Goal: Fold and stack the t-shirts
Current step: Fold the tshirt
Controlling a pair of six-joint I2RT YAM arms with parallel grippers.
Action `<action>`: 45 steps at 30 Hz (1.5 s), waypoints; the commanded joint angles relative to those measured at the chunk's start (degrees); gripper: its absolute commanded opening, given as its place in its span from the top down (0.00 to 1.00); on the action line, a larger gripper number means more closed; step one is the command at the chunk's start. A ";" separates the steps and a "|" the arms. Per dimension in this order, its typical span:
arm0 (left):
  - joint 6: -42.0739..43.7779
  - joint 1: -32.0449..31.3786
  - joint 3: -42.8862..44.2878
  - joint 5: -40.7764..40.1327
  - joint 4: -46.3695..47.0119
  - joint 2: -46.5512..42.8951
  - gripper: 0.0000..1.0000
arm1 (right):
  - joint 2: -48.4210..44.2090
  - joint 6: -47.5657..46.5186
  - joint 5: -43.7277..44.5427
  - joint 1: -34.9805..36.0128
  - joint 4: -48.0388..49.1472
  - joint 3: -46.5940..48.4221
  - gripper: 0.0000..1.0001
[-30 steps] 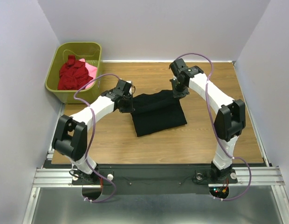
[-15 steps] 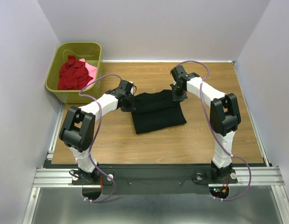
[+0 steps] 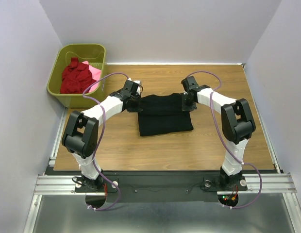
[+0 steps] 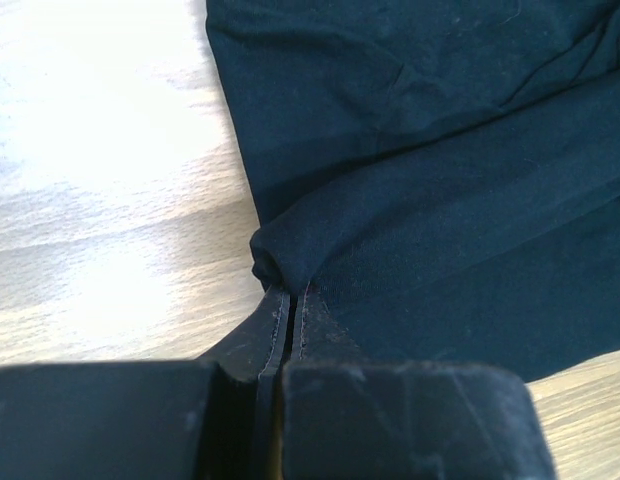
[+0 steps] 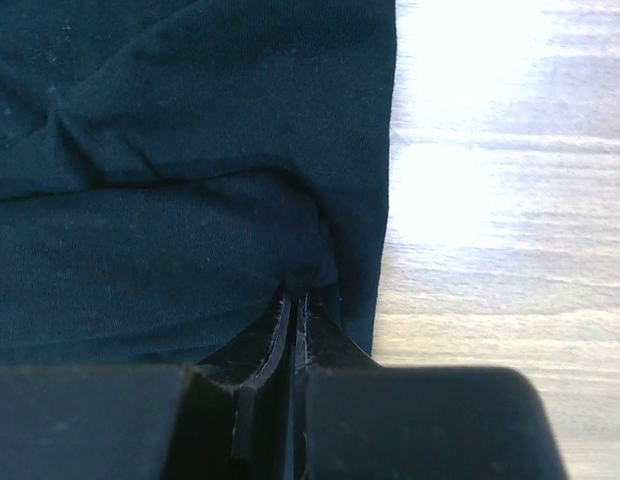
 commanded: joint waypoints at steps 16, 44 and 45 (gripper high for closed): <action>5.64 -1.29 3.54 -2.15 3.30 -4.59 1.00 | -10.01 6.01 12.30 -4.40 1.50 -6.76 0.99; 6.00 -1.91 10.74 -8.38 7.70 8.25 0.87 | -11.68 6.71 12.04 -6.78 8.80 -9.06 0.90; 6.17 -1.91 11.01 -8.47 7.70 8.51 0.85 | -11.50 6.71 12.21 -6.78 8.80 -8.71 0.86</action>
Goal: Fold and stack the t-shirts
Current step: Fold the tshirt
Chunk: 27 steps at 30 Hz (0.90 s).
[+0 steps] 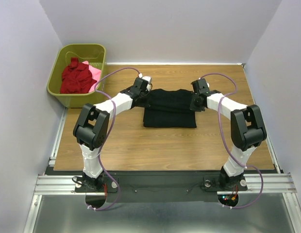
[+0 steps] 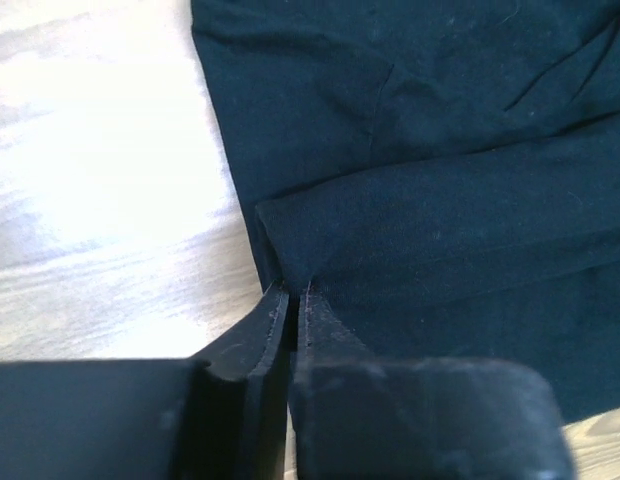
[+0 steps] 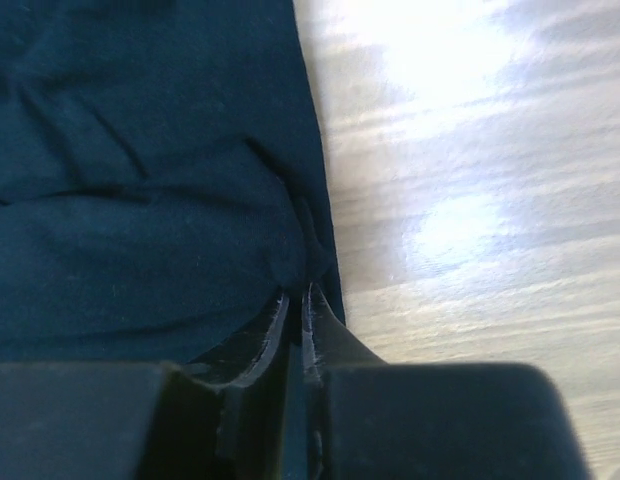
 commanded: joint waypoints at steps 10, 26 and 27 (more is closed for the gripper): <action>1.96 1.77 5.18 -3.75 1.83 0.17 0.58 | -0.67 -0.47 8.88 -2.74 -0.03 6.39 0.82; -1.55 -1.57 -0.26 -1.99 2.45 -13.01 0.24 | -11.65 -2.75 -0.06 -2.82 5.33 3.33 0.49; -2.07 -3.14 -1.75 -2.51 2.54 -13.45 0.25 | -11.92 -3.45 -2.26 -2.82 5.42 2.19 0.53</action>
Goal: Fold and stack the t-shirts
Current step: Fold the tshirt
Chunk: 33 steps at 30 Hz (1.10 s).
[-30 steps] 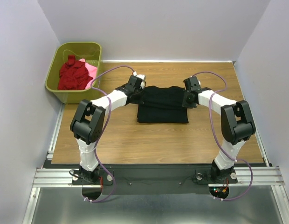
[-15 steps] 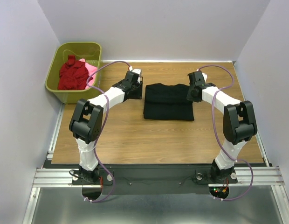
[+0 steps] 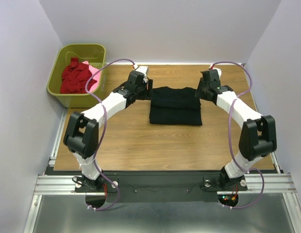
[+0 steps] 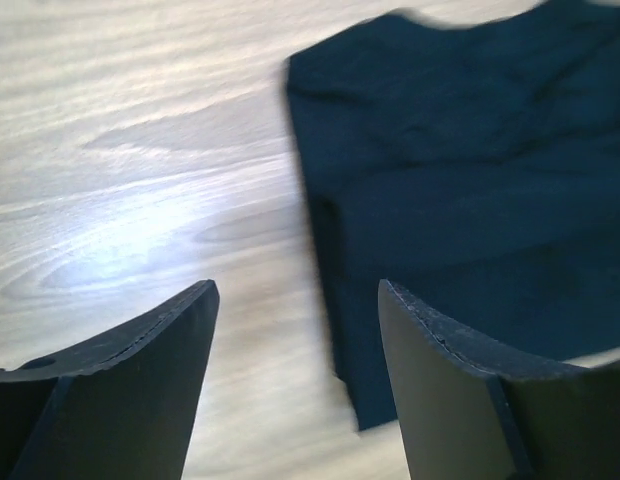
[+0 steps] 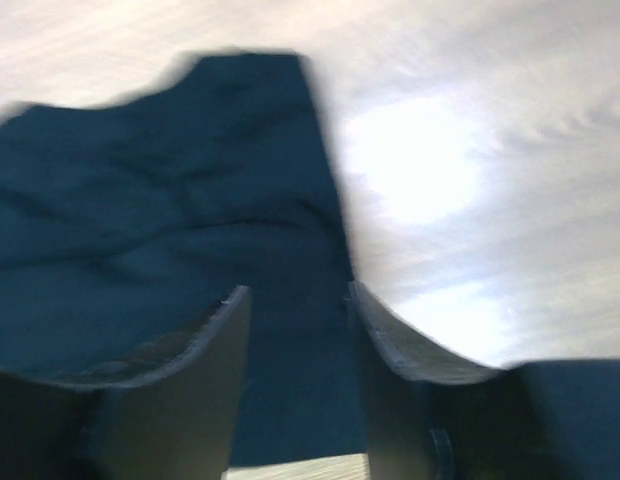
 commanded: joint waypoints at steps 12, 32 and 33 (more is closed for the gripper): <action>-2.98 -11.55 2.94 -0.33 0.87 5.00 0.55 | 3.59 -2.65 -29.05 0.37 6.25 -6.22 0.69; -1.31 -12.16 3.47 -0.68 0.08 11.16 0.52 | 20.82 -0.02 -21.20 -5.95 7.75 18.30 0.63; -1.49 -12.07 4.34 -1.38 -0.09 10.99 0.51 | 20.65 0.85 -22.10 -6.92 8.27 18.74 0.62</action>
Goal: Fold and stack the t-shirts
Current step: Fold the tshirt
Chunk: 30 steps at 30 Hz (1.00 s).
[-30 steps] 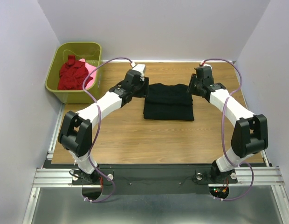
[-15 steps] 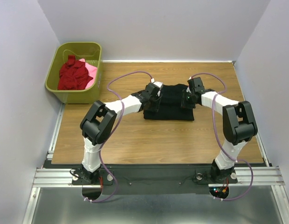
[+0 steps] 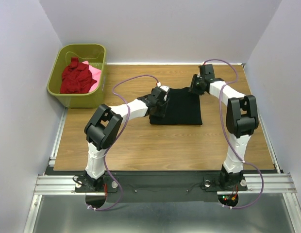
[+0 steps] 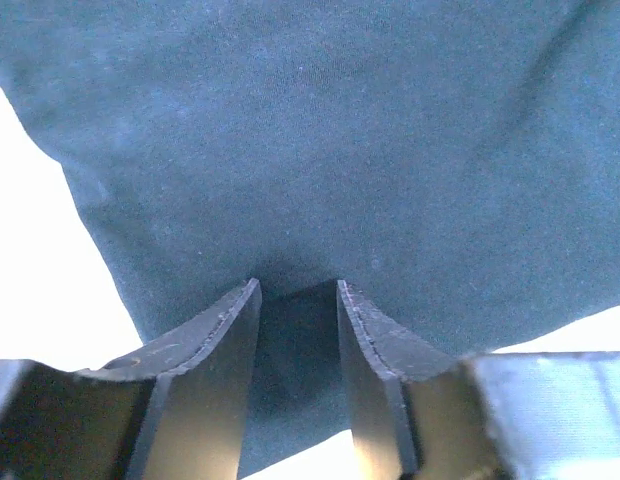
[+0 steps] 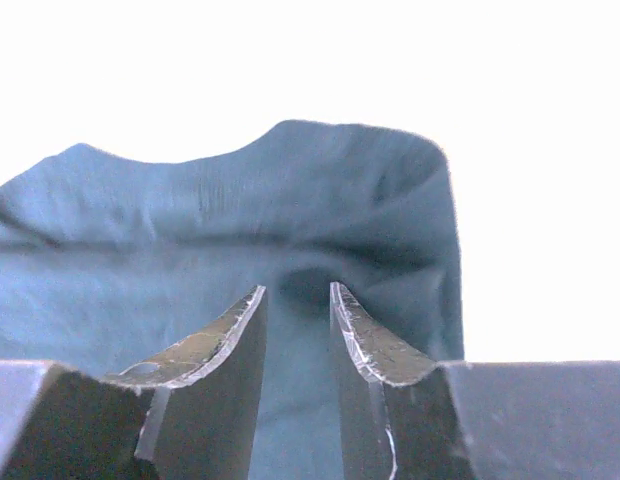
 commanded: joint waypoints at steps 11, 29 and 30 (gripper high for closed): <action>1.77 7.79 10.32 1.36 2.32 -1.63 0.39 | -8.07 3.33 -26.53 -6.15 17.93 -7.10 0.51; 0.38 13.15 21.76 11.03 5.75 14.18 0.64 | 2.11 2.11 -40.27 -9.31 26.21 -9.48 0.52; 0.02 14.11 22.20 11.64 5.84 15.41 0.64 | 4.03 1.84 -40.27 -10.10 26.30 -9.22 0.52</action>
